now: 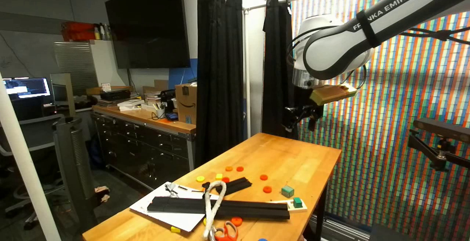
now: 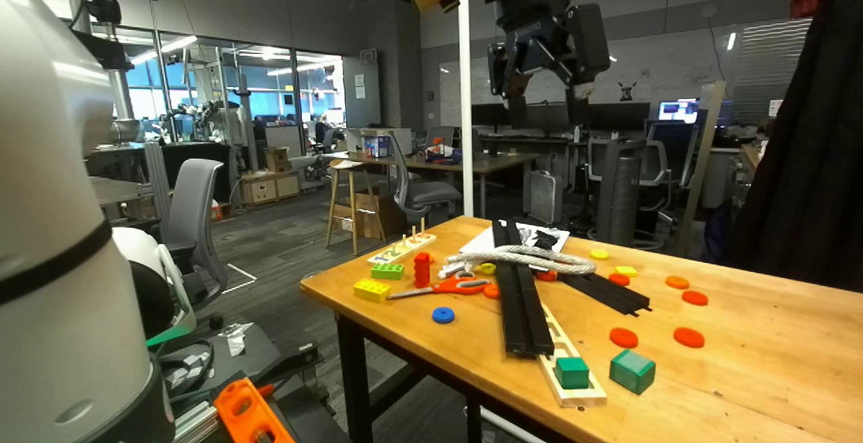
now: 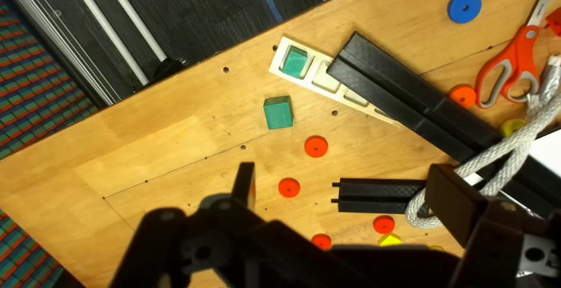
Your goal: Pick the blue ring and put it on the object
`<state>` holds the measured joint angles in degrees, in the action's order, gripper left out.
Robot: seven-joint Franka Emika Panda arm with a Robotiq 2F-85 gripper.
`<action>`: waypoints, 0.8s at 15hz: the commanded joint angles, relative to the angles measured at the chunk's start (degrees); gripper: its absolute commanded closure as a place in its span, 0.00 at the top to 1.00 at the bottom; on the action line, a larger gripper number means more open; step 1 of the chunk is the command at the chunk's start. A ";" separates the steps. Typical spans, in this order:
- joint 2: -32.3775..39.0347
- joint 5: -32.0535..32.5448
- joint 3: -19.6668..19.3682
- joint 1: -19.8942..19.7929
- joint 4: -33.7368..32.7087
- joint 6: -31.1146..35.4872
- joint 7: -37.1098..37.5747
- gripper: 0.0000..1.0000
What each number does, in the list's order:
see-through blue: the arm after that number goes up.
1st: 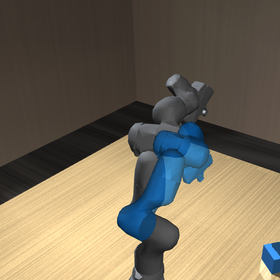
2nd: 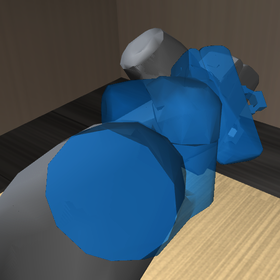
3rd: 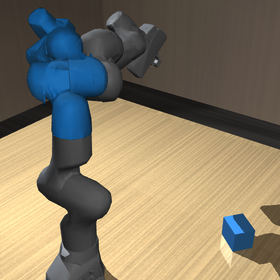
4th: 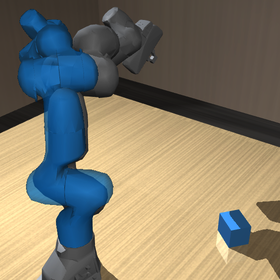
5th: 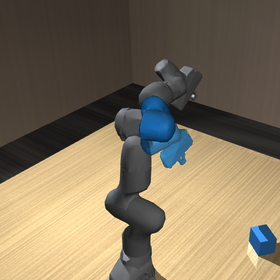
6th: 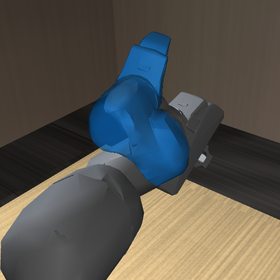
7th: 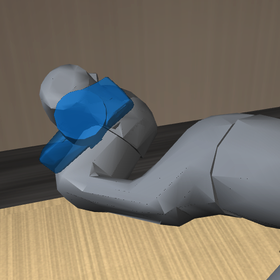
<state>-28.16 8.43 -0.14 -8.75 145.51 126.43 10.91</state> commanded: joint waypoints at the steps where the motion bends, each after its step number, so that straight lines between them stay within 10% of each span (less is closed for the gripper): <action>1: 3.17 -1.87 0.04 2.27 -0.81 1.02 -0.84 1.00; 12: 19.25 -7.83 2.60 12.26 0.55 9.05 -9.60 1.00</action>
<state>-13.88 1.50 1.43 2.30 146.18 131.00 3.95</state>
